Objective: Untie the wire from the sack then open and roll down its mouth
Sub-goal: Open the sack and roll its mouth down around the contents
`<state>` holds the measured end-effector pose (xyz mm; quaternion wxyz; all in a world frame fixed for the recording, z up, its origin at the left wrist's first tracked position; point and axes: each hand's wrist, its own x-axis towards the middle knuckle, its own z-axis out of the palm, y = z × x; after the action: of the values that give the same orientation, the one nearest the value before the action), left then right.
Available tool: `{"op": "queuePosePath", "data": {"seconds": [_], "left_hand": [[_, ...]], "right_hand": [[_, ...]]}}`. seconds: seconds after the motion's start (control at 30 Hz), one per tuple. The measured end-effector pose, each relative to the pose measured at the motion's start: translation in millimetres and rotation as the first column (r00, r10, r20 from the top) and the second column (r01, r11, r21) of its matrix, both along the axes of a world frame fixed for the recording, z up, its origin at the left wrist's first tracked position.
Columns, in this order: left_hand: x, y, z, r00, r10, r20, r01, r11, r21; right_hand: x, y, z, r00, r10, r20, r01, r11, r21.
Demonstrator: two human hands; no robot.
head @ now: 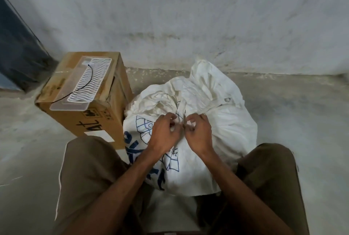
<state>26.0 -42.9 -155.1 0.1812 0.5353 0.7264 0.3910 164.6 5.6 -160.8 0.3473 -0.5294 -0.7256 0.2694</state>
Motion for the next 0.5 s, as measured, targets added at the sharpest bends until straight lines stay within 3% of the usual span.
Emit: {"op": "queuePosePath", "data": {"seconds": [0.17, 0.5], "left_hand": [[-4.9, 15.5, -1.2, 1.000, 0.022, -0.010, -0.022, 1.000, -0.004], [-9.6, 32.7, -10.0, 0.997, -0.083, -0.005, 0.082, 0.986, -0.149]], "right_hand": [[-3.1, 9.3, -3.8, 1.000, 0.010, -0.014, -0.011, 0.999, -0.044], [-1.0, 18.2, -7.4, 0.986, -0.169, -0.004, 0.168, 0.984, -0.059]]}}
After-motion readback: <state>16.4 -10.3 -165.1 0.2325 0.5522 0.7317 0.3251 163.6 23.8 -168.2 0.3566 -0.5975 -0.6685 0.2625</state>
